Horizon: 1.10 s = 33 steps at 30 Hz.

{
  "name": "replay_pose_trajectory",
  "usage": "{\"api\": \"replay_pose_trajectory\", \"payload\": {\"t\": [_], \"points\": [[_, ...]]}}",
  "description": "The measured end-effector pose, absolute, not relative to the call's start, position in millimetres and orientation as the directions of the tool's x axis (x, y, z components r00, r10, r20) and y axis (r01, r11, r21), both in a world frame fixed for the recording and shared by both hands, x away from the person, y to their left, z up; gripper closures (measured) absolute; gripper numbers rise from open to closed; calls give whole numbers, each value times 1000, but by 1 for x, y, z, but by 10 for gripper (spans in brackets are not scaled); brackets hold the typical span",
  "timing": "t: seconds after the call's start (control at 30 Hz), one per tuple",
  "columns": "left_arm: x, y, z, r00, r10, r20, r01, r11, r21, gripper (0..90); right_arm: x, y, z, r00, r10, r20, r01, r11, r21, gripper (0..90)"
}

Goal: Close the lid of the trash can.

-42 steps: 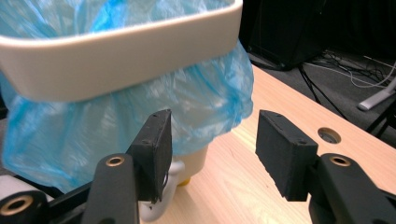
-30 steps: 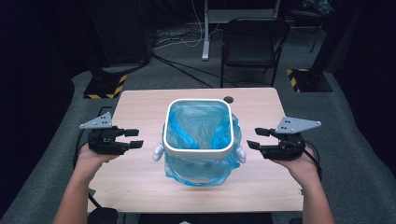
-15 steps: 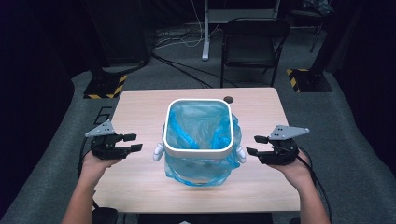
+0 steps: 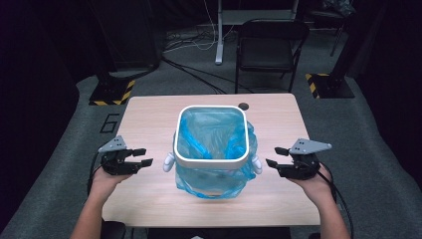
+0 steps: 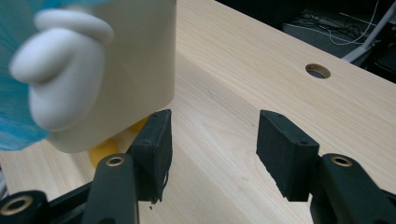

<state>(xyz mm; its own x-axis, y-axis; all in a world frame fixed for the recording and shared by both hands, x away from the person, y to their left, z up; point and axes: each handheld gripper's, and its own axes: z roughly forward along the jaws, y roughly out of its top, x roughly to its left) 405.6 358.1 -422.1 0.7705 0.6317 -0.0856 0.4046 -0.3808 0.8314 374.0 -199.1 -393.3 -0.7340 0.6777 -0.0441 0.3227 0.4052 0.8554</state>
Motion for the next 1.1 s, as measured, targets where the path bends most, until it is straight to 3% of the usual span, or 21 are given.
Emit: {"api": "replay_pose_trajectory", "payload": {"t": [0.27,0.7,1.1], "points": [[403,367,-446,732,674,-105,423,-327,845,429,381,-203,-415,-717,697,-17,369,401,839,450],[408,372,-469,688,721,-84,471,-355,808,354,388,-216,-450,-642,766,28,448,345,825,432],[409,389,-473,662,749,-37,476,-381,793,312,392,-228,-463,-576,814,73,536,308,786,323]]}}
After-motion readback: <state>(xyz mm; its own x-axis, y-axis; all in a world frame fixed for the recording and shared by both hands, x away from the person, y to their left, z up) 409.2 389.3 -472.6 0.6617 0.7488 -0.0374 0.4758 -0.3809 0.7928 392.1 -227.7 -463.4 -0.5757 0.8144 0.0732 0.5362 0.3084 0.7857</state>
